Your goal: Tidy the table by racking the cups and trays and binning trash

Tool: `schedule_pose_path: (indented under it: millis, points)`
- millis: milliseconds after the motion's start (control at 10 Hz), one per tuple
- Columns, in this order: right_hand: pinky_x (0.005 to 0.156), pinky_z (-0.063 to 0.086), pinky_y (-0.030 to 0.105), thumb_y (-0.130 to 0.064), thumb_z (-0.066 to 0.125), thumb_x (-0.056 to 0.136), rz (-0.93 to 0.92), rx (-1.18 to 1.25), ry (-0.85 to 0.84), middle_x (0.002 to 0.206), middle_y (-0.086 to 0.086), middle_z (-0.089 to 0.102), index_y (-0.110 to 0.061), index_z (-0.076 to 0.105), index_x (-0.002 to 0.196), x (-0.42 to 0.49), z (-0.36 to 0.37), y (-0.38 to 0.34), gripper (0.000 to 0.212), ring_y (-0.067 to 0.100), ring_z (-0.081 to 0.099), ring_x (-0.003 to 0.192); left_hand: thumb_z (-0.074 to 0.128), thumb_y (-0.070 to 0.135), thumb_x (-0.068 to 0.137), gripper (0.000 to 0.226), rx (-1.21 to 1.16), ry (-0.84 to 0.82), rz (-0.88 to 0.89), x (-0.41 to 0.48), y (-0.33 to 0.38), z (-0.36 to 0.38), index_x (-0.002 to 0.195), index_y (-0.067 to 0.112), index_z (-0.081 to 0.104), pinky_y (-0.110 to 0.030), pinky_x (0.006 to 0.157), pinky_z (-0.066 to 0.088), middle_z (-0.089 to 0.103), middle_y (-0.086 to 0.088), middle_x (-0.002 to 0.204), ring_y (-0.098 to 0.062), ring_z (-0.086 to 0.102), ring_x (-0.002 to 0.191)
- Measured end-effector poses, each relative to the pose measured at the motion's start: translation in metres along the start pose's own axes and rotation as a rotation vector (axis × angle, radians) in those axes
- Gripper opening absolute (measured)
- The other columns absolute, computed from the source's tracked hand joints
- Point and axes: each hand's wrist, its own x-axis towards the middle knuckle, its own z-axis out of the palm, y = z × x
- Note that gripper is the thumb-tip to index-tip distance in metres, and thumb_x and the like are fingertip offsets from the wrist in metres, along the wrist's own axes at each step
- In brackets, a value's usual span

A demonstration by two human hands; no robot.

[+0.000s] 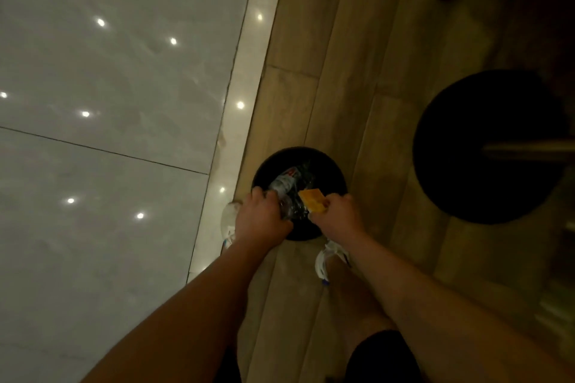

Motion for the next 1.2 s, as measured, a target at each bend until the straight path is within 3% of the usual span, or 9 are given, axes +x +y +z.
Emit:
schedule_pose_path:
  millis: [100, 200, 300, 500, 700, 1000, 1100, 1200]
  points:
    - [0.085, 0.051, 0.038, -0.043, 0.073, 0.077, 0.004, 0.048, 0.01, 0.125, 0.015, 0.049, -0.011, 0.061, 0.118, 0.025, 0.016, 0.006, 0.053, 0.035, 0.057, 0.104, 0.071, 0.046, 0.073, 0.07, 0.047, 0.028, 0.022, 0.028, 0.001, 0.019, 0.133, 0.015, 0.052, -0.042, 0.085, 0.053, 0.052, -0.012, 0.128, -0.031, 0.052, 0.114]
    - [0.09, 0.049, 0.037, -0.044, 0.071, 0.08, 0.027, 0.056, -0.013, 0.131, 0.012, 0.047, -0.015, 0.06, 0.125, 0.043, 0.025, 0.016, 0.055, 0.034, 0.055, 0.112, 0.071, 0.05, 0.073, 0.079, 0.111, -0.024, 0.02, 0.05, 0.003, 0.032, 0.14, 0.018, 0.044, -0.051, 0.096, 0.049, 0.039, -0.016, 0.146, -0.037, 0.042, 0.131]
    - [0.084, 0.046, 0.033, -0.042, 0.069, 0.083, 0.046, 0.097, -0.054, 0.131, 0.013, 0.049, -0.014, 0.059, 0.126, 0.052, 0.026, 0.026, 0.052, 0.034, 0.056, 0.112, 0.072, 0.048, 0.073, 0.077, 0.154, -0.083, 0.005, 0.061, 0.004, 0.037, 0.138, 0.017, 0.044, -0.054, 0.099, 0.046, 0.037, -0.017, 0.146, -0.041, 0.037, 0.133]
    - [0.096, 0.05, 0.043, -0.036, 0.068, 0.085, 0.034, 0.164, -0.102, 0.136, 0.015, 0.052, -0.012, 0.054, 0.134, 0.053, 0.008, 0.027, 0.056, 0.032, 0.056, 0.118, 0.068, 0.041, 0.078, 0.06, 0.168, -0.069, 0.032, 0.059, 0.014, 0.024, 0.13, 0.016, 0.05, -0.046, 0.093, 0.047, 0.05, -0.013, 0.125, -0.033, 0.05, 0.116]
    - [0.098, 0.05, 0.05, -0.034, 0.067, 0.086, 0.017, 0.215, -0.112, 0.138, 0.014, 0.051, -0.013, 0.051, 0.136, 0.03, -0.025, 0.01, 0.056, 0.033, 0.056, 0.119, 0.061, 0.04, 0.085, 0.053, 0.148, -0.093, 0.041, 0.035, 0.031, -0.014, 0.131, 0.017, 0.049, -0.044, 0.091, 0.047, 0.051, -0.011, 0.124, -0.031, 0.051, 0.115]
    - [0.084, 0.055, 0.046, -0.03, 0.067, 0.087, -0.031, 0.215, -0.03, 0.109, 0.017, 0.064, -0.008, 0.057, 0.121, -0.054, -0.093, -0.026, 0.042, 0.034, 0.063, 0.098, 0.058, 0.043, 0.084, 0.051, 0.151, -0.084, 0.032, -0.032, 0.056, -0.101, 0.129, 0.019, 0.052, -0.043, 0.086, 0.049, 0.057, -0.01, 0.12, -0.03, 0.058, 0.108]
    - [0.075, 0.051, 0.037, -0.031, 0.066, 0.088, -0.053, 0.239, -0.006, 0.118, 0.014, 0.063, -0.012, 0.054, 0.13, -0.094, -0.12, -0.035, 0.048, 0.031, 0.063, 0.103, 0.055, 0.045, 0.085, 0.052, 0.164, -0.021, 0.058, -0.065, 0.065, -0.135, 0.13, 0.019, 0.051, -0.041, 0.081, 0.048, 0.057, -0.01, 0.118, -0.03, 0.059, 0.106]
    - [0.064, 0.042, 0.027, -0.033, 0.065, 0.088, -0.064, 0.266, 0.038, 0.117, 0.01, 0.063, -0.013, 0.053, 0.131, -0.132, -0.141, -0.038, 0.049, 0.023, 0.062, 0.097, 0.055, 0.047, 0.087, 0.054, 0.158, 0.01, 0.084, -0.098, 0.075, -0.162, 0.133, 0.02, 0.05, -0.041, 0.082, 0.05, 0.057, -0.01, 0.119, -0.029, 0.059, 0.106]
